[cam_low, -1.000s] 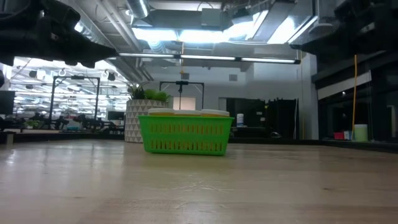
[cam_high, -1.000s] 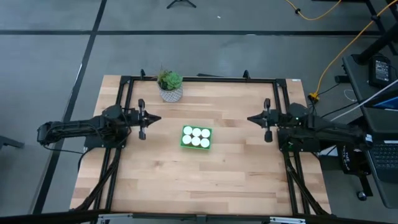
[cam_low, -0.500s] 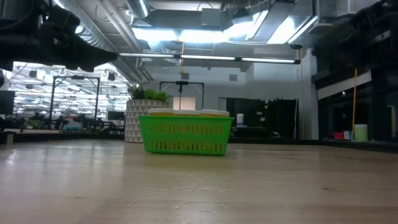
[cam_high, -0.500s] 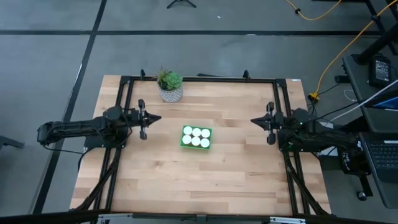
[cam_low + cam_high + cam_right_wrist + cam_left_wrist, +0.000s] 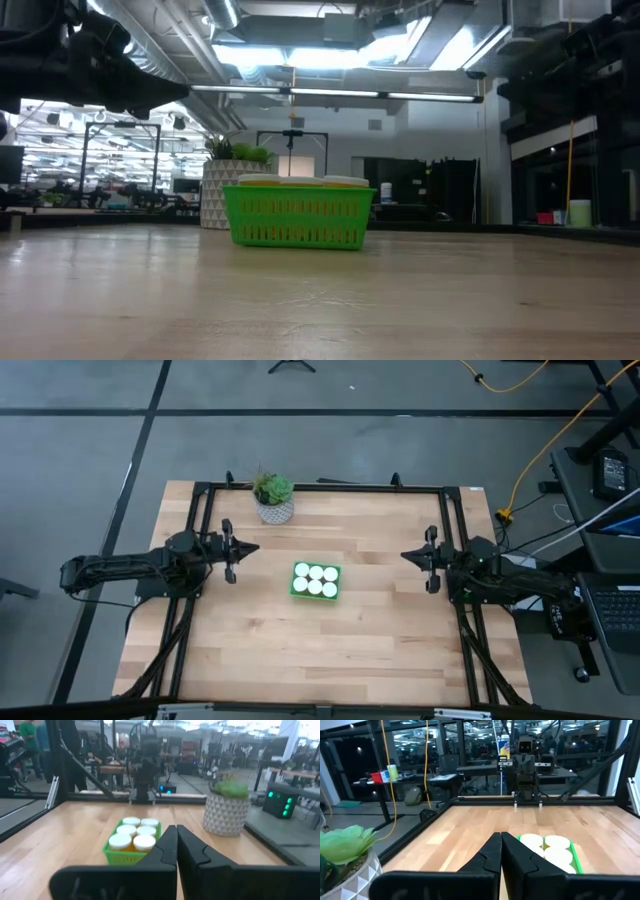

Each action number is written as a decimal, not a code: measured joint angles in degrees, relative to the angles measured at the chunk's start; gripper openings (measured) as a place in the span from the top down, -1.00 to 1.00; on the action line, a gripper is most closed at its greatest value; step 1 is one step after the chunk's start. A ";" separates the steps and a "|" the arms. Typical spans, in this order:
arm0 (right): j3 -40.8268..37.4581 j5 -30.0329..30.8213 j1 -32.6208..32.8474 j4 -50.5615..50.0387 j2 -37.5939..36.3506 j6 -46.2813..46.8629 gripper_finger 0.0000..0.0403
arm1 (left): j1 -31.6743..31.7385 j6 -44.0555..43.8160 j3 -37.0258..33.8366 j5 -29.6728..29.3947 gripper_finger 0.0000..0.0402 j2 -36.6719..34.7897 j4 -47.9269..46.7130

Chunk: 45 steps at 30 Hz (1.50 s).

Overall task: Pick and place pill bottles into a basket
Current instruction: Return to Home Position

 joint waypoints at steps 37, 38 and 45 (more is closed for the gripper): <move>0.02 -2.08 0.33 -0.61 0.59 7.52 0.96 | -0.01 -6.09 0.00 0.30 0.96 0.00 0.02; 0.02 -2.08 0.33 -0.63 0.59 7.50 0.96 | -0.01 -6.09 0.00 0.28 0.95 0.00 0.02; 0.02 -2.08 0.33 -0.60 0.59 7.56 0.96 | -0.01 -6.09 0.00 0.30 0.95 0.00 0.02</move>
